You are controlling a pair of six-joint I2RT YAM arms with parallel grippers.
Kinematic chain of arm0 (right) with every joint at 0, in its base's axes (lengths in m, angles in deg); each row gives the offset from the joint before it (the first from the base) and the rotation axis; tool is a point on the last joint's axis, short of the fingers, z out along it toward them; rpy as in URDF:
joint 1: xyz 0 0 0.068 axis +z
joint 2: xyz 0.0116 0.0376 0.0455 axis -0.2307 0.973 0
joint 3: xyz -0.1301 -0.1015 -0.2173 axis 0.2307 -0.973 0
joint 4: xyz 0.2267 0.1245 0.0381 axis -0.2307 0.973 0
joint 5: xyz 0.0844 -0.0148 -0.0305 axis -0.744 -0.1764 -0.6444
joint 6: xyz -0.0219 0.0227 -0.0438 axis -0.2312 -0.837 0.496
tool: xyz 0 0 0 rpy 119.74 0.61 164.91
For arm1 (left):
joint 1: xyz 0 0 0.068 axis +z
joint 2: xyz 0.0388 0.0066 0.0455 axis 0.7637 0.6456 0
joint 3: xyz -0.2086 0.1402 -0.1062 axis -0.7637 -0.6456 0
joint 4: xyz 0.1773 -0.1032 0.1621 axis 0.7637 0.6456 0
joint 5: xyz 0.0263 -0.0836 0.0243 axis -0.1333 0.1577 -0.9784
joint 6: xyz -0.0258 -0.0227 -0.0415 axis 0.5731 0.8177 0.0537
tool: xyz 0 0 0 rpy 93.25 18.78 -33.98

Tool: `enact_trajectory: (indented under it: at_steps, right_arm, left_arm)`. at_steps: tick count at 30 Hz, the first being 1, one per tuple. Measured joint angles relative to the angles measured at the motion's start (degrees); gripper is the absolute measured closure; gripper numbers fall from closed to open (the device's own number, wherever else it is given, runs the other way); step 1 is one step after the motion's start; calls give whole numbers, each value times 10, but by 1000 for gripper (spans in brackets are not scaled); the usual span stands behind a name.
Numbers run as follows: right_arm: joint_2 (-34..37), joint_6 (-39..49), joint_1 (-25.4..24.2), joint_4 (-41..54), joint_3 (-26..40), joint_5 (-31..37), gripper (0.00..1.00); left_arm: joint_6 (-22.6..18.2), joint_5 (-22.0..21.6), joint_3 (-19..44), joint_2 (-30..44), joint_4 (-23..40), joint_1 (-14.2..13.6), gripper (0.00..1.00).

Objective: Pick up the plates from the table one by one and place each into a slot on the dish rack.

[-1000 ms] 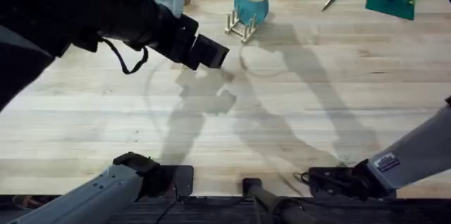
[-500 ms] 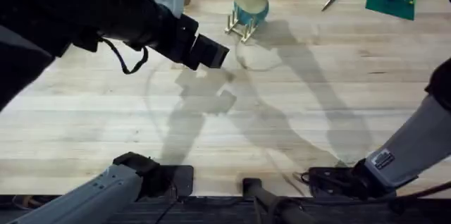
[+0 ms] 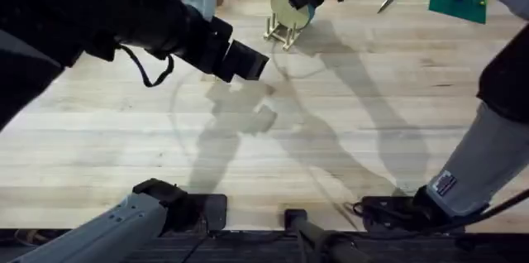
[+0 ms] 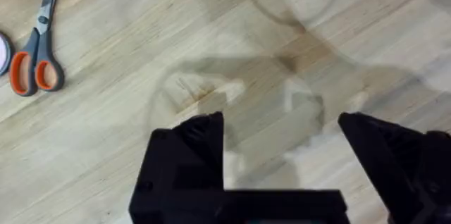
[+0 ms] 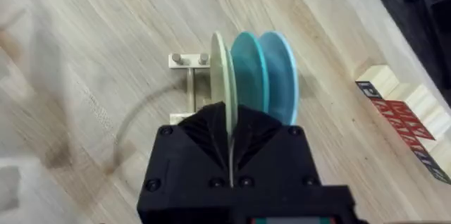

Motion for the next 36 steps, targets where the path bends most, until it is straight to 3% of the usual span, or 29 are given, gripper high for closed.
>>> enact_trajectory:
  at_steps: [18, 25, 36]
  right_arm:
    - [3, -1, 0, 0, 0, 0, 972]
    - [3, -3, 0, -1, 0, 0, 862]
    - [3, -5, 0, -1, 0, 0, 853]
  left_arm:
    - [0, 0, 0, 0, 0, 0, 7]
    - [0, 0, 0, 0, 0, 0, 6]
    - [0, 0, 0, 0, 0, 0, 7]
